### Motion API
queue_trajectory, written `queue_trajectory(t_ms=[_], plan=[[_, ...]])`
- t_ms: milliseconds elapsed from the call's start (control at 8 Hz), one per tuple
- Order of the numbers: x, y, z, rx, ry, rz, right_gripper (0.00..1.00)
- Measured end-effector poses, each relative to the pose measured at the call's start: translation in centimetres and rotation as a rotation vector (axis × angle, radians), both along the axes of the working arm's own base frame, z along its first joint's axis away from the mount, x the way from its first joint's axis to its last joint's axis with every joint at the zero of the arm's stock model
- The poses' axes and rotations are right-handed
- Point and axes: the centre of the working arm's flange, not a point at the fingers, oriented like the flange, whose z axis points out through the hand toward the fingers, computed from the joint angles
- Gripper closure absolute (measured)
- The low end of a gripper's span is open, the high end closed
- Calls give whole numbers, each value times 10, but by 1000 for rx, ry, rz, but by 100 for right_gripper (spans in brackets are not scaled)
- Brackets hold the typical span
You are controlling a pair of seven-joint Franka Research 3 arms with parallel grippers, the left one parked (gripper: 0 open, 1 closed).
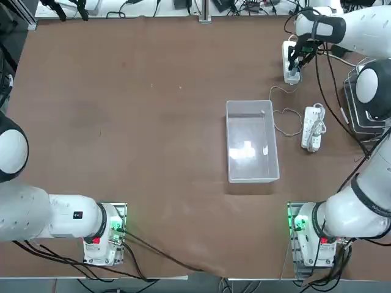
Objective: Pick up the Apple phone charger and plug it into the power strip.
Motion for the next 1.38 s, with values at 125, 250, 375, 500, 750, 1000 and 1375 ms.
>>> queue_trajectory(t_ms=[125,250,375,500,750,1000,1375], plan=[[0,0,0,0,1,0,63],[0,0,0,0,1,0,63],[0,0,0,0,1,0,63],[-1,0,-1,0,2,1,63],[-1,0,-2,0,4,1,63],[-1,0,-2,0,4,0,63],[-1,-1,-3,0,0,0,63]])
